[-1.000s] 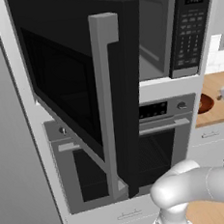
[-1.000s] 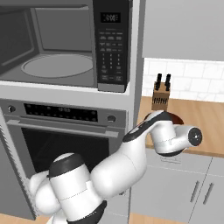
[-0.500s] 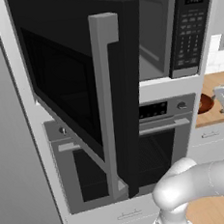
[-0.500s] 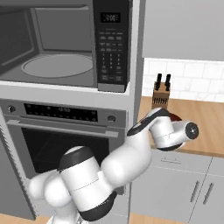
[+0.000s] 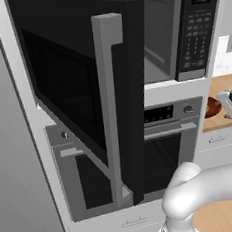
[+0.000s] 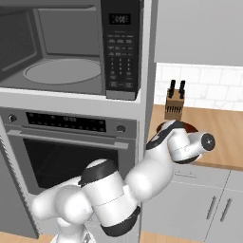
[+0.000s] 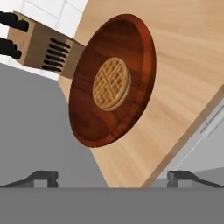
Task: Open the microwave, place the bowl with waffle inside the microwave, then close the microwave door and turn it on.
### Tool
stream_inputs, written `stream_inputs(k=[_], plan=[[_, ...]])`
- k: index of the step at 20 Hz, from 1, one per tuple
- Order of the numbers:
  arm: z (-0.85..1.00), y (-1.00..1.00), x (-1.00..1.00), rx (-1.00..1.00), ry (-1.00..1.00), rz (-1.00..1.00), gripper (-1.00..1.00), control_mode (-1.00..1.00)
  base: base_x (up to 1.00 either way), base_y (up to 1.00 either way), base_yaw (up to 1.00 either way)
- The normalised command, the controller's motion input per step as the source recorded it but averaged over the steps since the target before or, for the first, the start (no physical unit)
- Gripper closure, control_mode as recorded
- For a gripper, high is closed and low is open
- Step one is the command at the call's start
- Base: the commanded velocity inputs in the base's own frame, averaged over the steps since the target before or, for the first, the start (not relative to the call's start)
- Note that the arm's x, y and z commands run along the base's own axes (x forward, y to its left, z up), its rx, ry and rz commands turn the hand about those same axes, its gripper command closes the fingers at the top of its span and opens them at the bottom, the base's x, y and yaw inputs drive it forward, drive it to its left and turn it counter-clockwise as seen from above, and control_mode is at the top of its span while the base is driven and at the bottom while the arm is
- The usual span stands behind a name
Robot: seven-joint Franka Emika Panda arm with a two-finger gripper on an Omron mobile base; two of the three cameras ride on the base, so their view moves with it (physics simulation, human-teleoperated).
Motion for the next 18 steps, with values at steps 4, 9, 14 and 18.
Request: stream_inputs(k=[4,9,14,18], plan=[[-0.11,-0.26,0.24,0.0,0.1,0.0,-1.0,-1.0,0.0,0.0,0.0],[-0.16,-0.24,0.18,0.0,0.11,0.0,-1.0,-1.0,0.0,0.0,0.0],[-0.18,-0.12,0.25,0.0,0.04,0.0,-1.0,-1.0,0.0,0.0,0.0],[-0.28,0.0,0.34,0.0,0.08,0.0,-1.0,-1.0,0.0,0.0,0.0]])
